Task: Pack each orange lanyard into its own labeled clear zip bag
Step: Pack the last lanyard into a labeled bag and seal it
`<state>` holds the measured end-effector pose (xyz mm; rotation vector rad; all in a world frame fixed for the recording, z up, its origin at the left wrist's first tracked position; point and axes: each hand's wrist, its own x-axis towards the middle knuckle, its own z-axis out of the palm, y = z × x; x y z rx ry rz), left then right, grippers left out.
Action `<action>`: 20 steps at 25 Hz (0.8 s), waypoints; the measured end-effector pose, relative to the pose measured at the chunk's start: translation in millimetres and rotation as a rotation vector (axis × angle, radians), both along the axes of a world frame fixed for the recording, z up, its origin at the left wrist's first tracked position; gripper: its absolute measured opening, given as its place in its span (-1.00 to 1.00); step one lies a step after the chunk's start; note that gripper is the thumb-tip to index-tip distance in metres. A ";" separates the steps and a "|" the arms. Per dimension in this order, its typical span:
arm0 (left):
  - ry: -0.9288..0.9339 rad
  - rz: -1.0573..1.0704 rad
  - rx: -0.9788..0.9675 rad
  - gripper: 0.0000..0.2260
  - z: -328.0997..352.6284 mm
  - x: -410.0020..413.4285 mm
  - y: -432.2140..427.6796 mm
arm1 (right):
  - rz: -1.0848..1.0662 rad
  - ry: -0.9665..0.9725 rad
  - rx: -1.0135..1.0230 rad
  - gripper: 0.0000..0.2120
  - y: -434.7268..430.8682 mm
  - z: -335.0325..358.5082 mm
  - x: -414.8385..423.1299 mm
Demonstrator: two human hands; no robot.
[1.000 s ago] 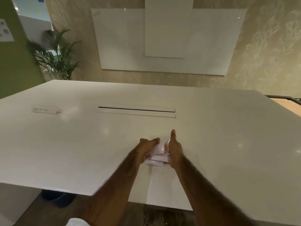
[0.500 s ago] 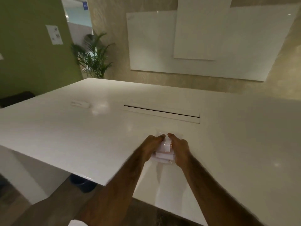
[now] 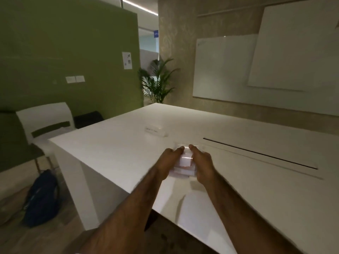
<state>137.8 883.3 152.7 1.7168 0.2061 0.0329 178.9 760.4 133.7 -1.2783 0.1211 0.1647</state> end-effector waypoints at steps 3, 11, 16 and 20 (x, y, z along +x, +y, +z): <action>0.004 0.025 0.033 -0.57 6.0 15.5 85.8 | -0.011 0.015 0.007 -0.67 85.9 9.4 12.2; -0.031 -0.045 0.019 -0.59 11.9 74.4 235.7 | -0.066 0.041 -0.009 -0.60 232.8 23.1 66.1; -0.020 -0.026 0.063 -0.58 1.1 140.4 292.6 | -0.106 0.087 -0.011 -0.48 288.4 9.9 138.4; 0.045 0.012 0.076 -0.61 -10.0 192.5 330.6 | -0.092 0.117 0.019 -0.47 326.1 -6.5 186.7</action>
